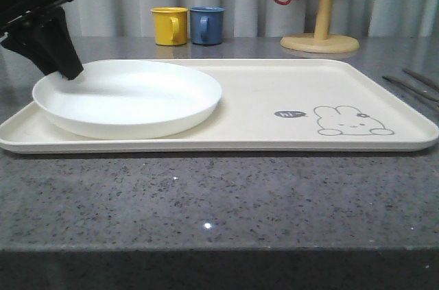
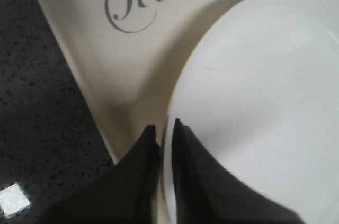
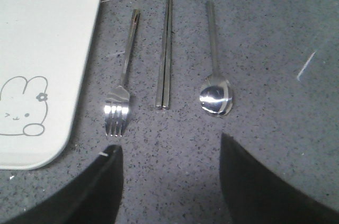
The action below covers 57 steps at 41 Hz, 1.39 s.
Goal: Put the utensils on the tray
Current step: 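Lower the white plate onto the tray and open the left gripper, then reach the right gripper down and grasp the silver fork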
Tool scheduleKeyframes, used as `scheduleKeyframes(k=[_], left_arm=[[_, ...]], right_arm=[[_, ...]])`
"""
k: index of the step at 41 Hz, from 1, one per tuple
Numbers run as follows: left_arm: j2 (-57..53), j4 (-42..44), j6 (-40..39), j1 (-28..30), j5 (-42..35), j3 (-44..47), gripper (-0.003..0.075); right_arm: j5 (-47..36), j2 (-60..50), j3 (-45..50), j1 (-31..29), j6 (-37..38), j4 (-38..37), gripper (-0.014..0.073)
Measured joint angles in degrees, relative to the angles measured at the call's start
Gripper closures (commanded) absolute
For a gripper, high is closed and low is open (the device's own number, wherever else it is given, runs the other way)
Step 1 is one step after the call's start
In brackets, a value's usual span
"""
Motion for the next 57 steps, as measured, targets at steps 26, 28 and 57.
scheduleKeyframes(k=[26, 28, 57], left_arm=[[-17.81, 15.93, -4.28, -13.31, 2.62, 0.0, 0.0343], [-21.0, 19.45, -6.9, -16.75, 2.85, 0.0, 0.0343], [-55.92, 28.49, -18.93, -29.99, -7.92, 25.86, 0.0343]], right_arm=[[0.04, 0.0, 0.0, 0.0, 0.0, 0.0, 0.0159], [0.04, 0.0, 0.0, 0.0, 0.0, 0.0, 0.0159], [0.04, 0.0, 0.0, 0.0, 0.0, 0.0, 0.0159]])
